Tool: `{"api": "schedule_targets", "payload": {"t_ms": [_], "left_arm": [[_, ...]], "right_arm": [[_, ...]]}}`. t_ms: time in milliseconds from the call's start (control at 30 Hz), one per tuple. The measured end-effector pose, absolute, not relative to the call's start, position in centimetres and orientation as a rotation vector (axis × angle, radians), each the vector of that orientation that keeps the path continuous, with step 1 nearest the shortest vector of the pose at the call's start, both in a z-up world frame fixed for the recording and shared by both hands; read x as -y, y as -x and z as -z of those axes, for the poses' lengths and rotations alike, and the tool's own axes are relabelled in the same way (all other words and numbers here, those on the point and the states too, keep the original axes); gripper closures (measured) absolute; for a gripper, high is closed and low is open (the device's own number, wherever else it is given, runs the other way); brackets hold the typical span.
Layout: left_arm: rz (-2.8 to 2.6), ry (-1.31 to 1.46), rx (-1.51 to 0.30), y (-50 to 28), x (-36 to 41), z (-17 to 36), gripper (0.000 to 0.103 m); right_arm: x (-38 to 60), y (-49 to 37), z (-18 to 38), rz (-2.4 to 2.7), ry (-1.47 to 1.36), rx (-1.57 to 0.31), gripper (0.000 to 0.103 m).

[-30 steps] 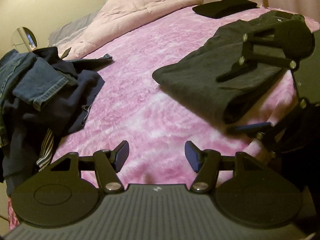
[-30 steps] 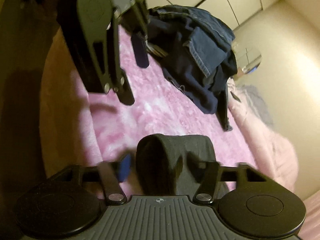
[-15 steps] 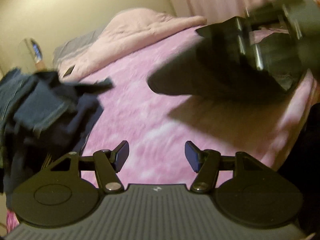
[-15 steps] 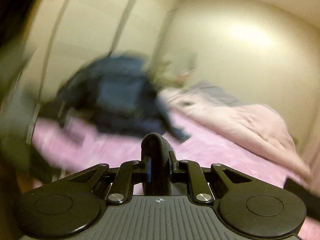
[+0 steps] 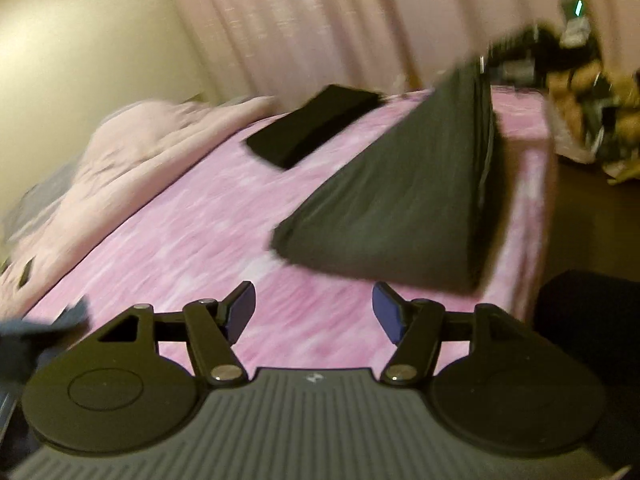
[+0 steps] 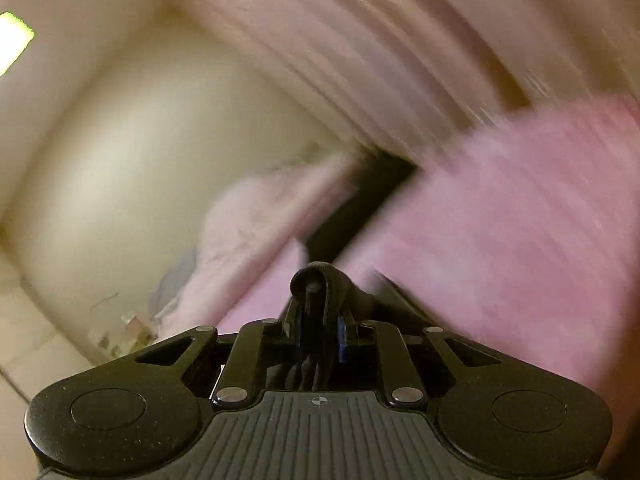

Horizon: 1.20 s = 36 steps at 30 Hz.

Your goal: Fold clothes

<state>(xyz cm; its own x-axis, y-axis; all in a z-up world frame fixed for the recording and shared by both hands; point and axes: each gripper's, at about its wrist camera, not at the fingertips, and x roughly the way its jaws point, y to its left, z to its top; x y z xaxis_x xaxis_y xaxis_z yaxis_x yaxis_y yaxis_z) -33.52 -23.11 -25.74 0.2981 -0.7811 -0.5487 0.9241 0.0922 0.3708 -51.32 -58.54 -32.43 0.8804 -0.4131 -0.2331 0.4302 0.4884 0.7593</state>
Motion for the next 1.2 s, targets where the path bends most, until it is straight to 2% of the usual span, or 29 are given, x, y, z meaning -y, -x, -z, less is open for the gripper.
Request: {"api": "schedule_targets", "payload": {"t_ms": [167, 367, 433, 500, 967, 1067, 1100, 1133, 1200], "left_arm": [[1.368, -0.804, -0.225, 35.4, 28.1, 26.9, 0.042], [1.421, -0.812, -0.224, 36.6, 31.8, 27.7, 0.042], [1.429, -0.817, -0.241, 36.6, 32.6, 28.0, 0.041], [1.436, -0.823, -0.261, 36.5, 33.4, 28.3, 0.041], [1.39, -0.778, -0.408, 30.2, 35.6, 29.5, 0.042], [1.361, -0.77, -0.427, 27.9, 36.0, 29.3, 0.042], [1.351, -0.761, -0.439, 27.1, 36.2, 29.3, 0.042], [1.345, -0.755, -0.452, 26.4, 36.4, 29.4, 0.042], [1.346, -0.761, -0.465, 25.4, 36.8, 29.9, 0.042]], "right_arm": [[58.6, 52.7, 34.0, 0.48, -0.97, -0.025, 0.089], [60.7, 52.5, 31.5, 0.395, -0.887, 0.001, 0.089], [61.7, 52.0, 33.8, 0.47, -0.99, -0.105, 0.089], [61.7, 52.4, 34.5, 0.468, -0.998, -0.117, 0.089], [62.4, 51.5, 33.0, 0.483, -0.937, -0.178, 0.088], [61.7, 52.3, 32.1, 0.503, -0.864, -0.197, 0.08], [61.3, 52.6, 31.5, 0.533, -0.824, -0.197, 0.067], [60.8, 52.8, 30.9, 0.563, -0.783, -0.197, 0.062], [59.6, 52.9, 29.5, 0.599, -0.693, -0.201, 0.06]]}}
